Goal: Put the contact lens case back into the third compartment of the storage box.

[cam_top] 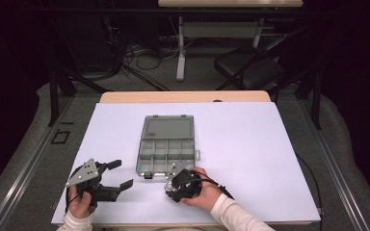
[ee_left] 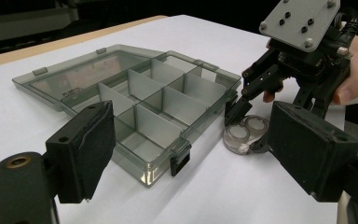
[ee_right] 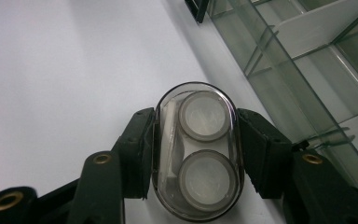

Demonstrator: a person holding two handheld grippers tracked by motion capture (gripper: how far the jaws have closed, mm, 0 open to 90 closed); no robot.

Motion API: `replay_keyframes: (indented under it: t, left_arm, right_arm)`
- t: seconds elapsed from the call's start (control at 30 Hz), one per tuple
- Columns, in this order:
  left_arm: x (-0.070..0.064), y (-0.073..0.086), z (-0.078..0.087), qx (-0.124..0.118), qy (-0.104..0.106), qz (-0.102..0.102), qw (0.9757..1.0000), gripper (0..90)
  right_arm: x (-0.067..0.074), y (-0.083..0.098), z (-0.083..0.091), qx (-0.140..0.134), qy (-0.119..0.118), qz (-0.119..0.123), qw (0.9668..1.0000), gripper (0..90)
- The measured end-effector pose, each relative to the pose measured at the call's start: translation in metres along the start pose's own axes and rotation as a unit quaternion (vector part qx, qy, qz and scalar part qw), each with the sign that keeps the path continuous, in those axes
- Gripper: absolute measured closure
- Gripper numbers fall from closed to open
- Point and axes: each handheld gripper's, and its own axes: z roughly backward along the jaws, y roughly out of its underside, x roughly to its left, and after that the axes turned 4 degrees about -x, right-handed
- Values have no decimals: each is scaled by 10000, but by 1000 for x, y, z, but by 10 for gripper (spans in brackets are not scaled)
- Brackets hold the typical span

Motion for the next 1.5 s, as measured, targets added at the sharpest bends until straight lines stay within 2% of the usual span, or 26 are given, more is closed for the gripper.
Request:
replay_keyframes:
  t: [0.27,0.5,0.67,0.9,1.1,1.37,1.4,1.5]
  left_arm:
    - [0,0,0,-3,-2,1,10000,160]
    - [0,0,0,1,2,-4,10000,160]
    - [0,0,0,6,0,-5,10000,160]
    - [0,0,-1,10,-3,-2,10000,160]
    - [0,0,-1,12,14,-18,10000,160]
    - [0,0,-1,6,15,-6,10000,160]
    - [0,0,-1,14,11,-8,10000,160]
    - [0,0,-1,3,13,-6,10000,160]
  right_arm:
    - [0,0,1,30,2,-16,10000,487]
    - [0,-2,5,-54,-13,-82,10000,487]
    - [0,-5,12,-115,8,-192,9997,487]
    - [0,-9,20,-198,26,-216,9996,488]
    - [-5,-14,30,-238,51,-304,9992,487]
    - [-6,-15,31,-238,52,-328,9992,487]
    - [-16,-22,41,-244,153,-356,9990,487]
    - [-23,-25,46,-251,244,-405,9986,487]
